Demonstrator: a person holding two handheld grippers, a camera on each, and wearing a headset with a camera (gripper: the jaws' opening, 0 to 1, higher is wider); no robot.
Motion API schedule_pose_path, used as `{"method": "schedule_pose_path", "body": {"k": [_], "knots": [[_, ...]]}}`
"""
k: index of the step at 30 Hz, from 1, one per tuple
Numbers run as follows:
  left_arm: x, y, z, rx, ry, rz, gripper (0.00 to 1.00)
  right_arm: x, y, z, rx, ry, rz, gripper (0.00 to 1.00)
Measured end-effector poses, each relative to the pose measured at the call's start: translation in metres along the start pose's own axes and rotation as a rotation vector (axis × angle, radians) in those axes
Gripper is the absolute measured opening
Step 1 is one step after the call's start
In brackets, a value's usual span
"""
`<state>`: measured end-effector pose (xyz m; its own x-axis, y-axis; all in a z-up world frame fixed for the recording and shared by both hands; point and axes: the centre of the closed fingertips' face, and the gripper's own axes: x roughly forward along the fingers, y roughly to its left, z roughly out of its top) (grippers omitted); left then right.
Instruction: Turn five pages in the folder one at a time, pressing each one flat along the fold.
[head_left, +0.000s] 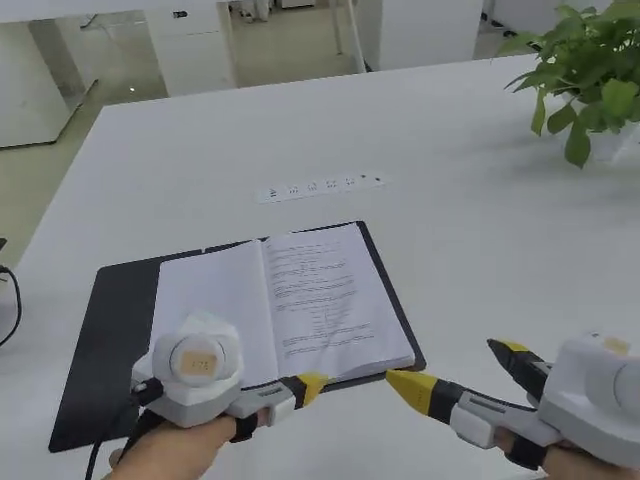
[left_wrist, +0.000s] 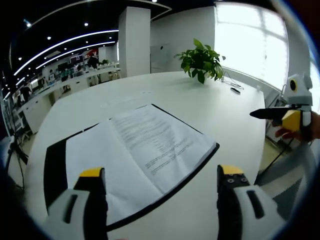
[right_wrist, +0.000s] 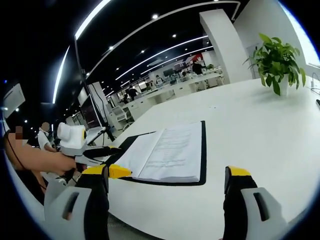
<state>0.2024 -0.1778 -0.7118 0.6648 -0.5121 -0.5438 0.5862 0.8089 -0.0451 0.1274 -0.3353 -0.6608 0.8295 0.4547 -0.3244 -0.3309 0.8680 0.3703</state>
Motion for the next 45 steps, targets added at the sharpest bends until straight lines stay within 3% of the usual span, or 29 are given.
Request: {"method": "schedule_pose_path", "body": {"k": [9,17,21,23,27,31,45], "knots": [[0.053,-0.022,0.011,0.03,-0.016,-0.036,0.84,-0.002,0.004,-0.007,0.006,0.01,0.004,0.95],[0.091,-0.029,0.003,0.047,-0.004,-0.009,0.8,-0.003,0.006,-0.01,0.018,0.011,0.002,0.94],[0.105,-0.028,0.0,0.009,0.002,0.014,0.78,-0.003,0.003,-0.006,0.022,-0.001,-0.002,0.93],[0.11,-0.029,-0.002,-0.011,0.0,0.026,0.77,-0.003,0.002,-0.005,0.026,-0.006,-0.005,0.92],[0.118,-0.029,-0.01,0.025,0.02,0.047,0.73,-0.002,0.0,-0.006,0.035,0.002,-0.007,0.92],[0.119,-0.029,-0.009,0.029,-0.022,0.063,0.72,-0.001,-0.002,-0.008,0.039,0.011,-0.007,0.91],[0.118,-0.043,-0.007,0.026,-0.1,0.002,0.49,0.005,-0.008,-0.013,0.048,0.037,-0.007,0.9]]}}
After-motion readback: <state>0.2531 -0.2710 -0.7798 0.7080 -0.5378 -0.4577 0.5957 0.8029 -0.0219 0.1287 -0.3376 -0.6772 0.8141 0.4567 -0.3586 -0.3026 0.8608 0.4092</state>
